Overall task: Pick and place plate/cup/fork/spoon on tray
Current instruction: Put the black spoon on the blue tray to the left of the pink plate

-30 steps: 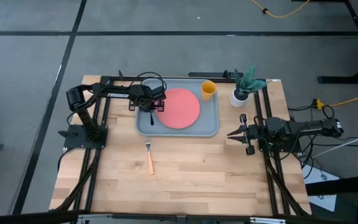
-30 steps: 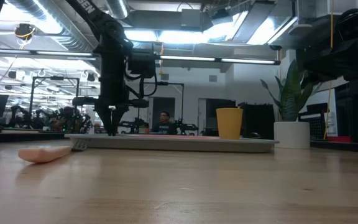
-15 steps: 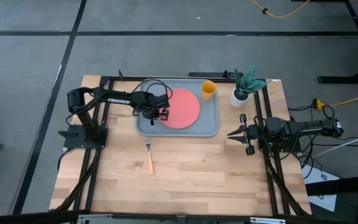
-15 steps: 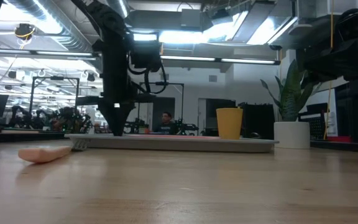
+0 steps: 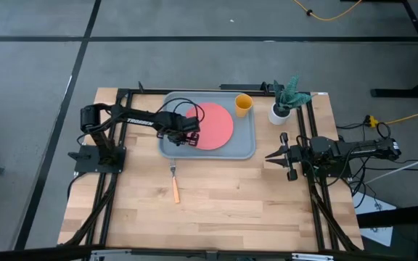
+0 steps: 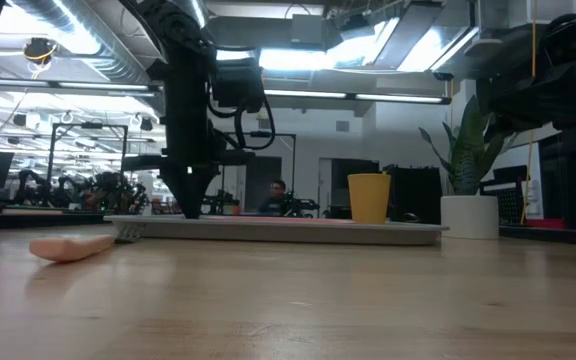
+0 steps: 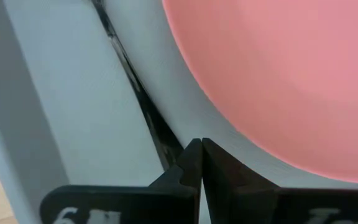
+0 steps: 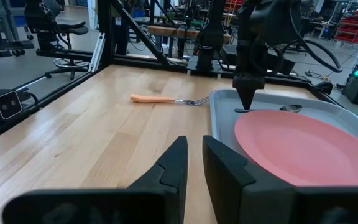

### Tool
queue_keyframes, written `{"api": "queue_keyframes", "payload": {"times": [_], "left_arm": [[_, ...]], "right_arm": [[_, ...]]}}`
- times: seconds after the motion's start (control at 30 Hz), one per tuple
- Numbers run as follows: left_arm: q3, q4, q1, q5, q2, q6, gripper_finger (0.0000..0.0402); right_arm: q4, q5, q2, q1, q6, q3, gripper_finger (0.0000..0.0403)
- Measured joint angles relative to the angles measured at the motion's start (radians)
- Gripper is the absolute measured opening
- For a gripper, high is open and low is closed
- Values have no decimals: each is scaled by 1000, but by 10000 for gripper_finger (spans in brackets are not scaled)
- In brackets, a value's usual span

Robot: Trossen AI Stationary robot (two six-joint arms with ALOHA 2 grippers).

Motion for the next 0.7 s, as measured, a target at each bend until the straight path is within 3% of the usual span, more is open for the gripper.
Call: {"api": "queue_keyframes", "payload": {"times": [0.7], "left_arm": [[0,-14,-12,-5,24,0,4]], "right_arm": [[0,0,0,0,0,0,56]]}}
